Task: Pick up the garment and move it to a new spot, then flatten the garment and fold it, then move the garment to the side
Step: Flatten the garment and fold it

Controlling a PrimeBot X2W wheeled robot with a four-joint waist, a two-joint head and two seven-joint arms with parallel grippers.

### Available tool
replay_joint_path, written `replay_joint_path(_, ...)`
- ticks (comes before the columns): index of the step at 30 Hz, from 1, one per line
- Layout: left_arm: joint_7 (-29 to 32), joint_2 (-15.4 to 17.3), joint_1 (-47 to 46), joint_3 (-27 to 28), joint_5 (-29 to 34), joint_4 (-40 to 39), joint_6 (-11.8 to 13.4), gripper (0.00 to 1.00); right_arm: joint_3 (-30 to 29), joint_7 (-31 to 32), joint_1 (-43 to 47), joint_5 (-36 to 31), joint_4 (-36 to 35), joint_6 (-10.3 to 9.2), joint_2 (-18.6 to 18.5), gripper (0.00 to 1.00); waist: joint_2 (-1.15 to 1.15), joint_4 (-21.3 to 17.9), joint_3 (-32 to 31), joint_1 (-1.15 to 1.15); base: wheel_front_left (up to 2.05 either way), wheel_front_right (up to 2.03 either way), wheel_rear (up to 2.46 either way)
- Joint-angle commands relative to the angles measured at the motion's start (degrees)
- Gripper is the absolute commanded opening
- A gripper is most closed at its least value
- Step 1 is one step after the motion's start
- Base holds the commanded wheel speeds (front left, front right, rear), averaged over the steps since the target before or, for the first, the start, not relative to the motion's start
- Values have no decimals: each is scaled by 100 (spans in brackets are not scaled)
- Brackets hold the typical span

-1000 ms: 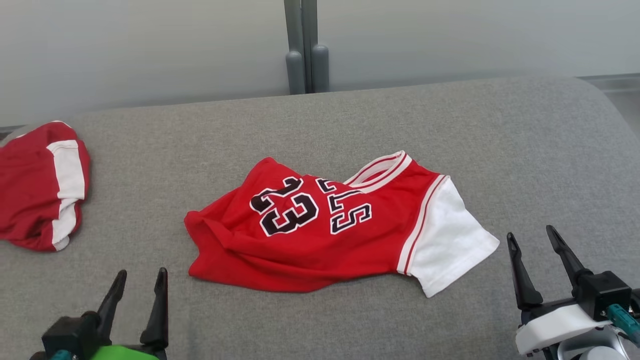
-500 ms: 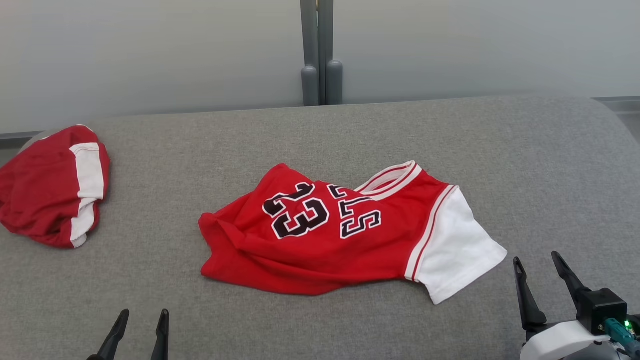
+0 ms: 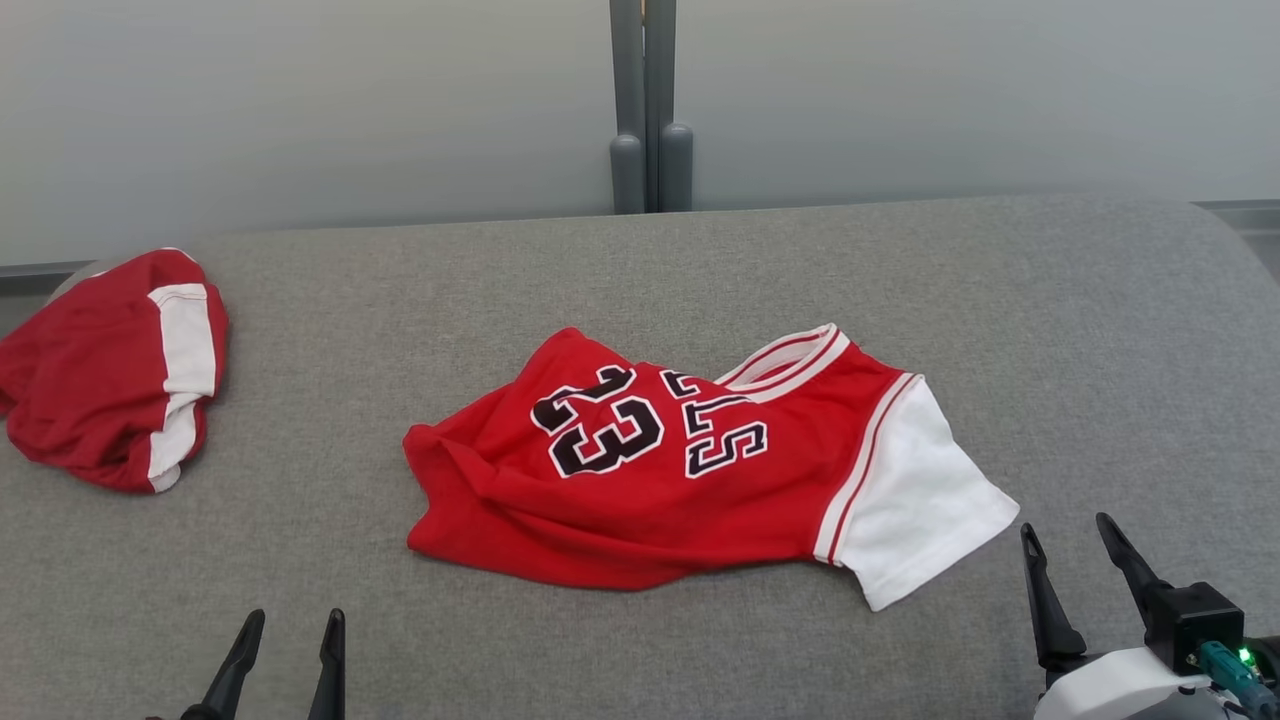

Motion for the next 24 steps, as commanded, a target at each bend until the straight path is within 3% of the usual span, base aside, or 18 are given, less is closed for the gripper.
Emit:
replay_joint_path(1, -3, -19, -94, -20, 14, -2, -20, 100, 16, -17, -24, -7, 10, -4, -10, 100, 0, -9, 8, 0, 0, 0, 0)
replay_joint_path(24, -3, 24, -339, -314, -325, -9, -22, 100, 121, -17, -100, 88, -45, -4, -12, 100, 0, -115, 55, 0, 0, 0, 0)
